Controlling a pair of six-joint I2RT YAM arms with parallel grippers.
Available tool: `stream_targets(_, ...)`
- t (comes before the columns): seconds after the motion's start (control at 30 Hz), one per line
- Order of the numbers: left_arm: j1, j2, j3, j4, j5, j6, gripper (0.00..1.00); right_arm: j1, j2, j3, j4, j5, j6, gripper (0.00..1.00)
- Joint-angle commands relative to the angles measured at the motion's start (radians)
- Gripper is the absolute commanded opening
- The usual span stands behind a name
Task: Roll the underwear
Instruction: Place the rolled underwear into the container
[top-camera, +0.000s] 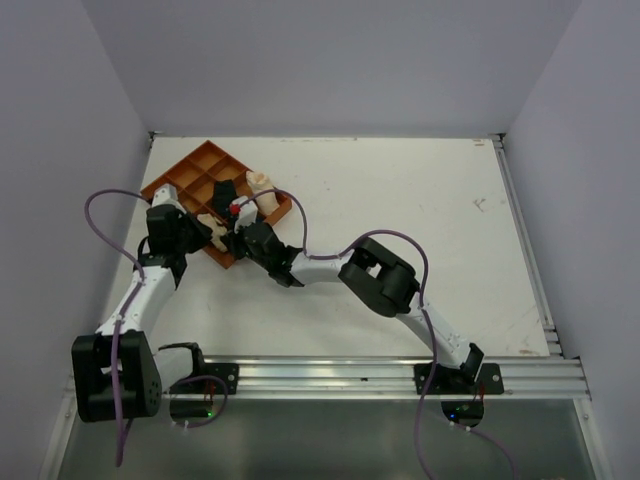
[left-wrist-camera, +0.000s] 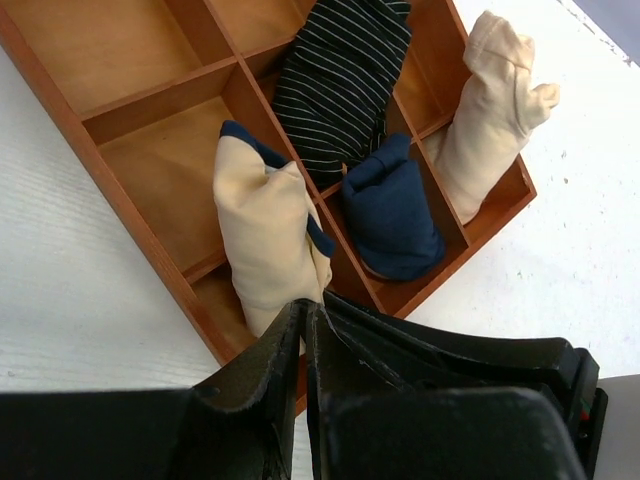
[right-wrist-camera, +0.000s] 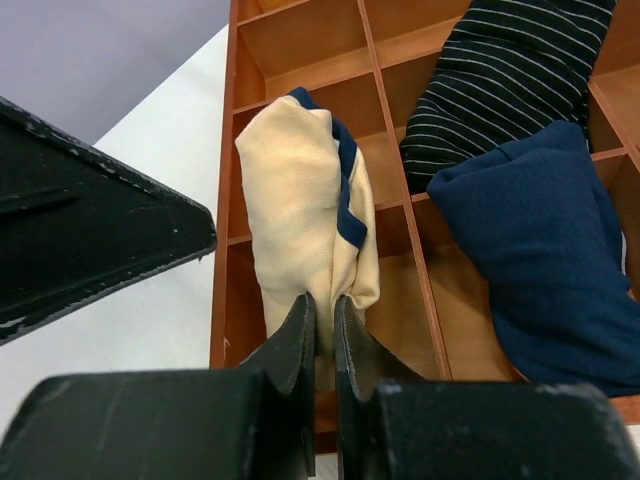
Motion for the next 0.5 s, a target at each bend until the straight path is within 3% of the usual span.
stream_targets(0.0, -0.001, 0.006, -0.026, 0.123, 0.009, -0.04, 0.1, -0.004, -0.04, -0.014, -0.02, 0.032, 0.041, 0.0)
stream_targets(0.47, -0.033, 0.124, -0.069, 0.229, -0.011, -0.061, 0.08, -0.007, -0.049, -0.052, -0.023, -0.057, 0.061, 0.01)
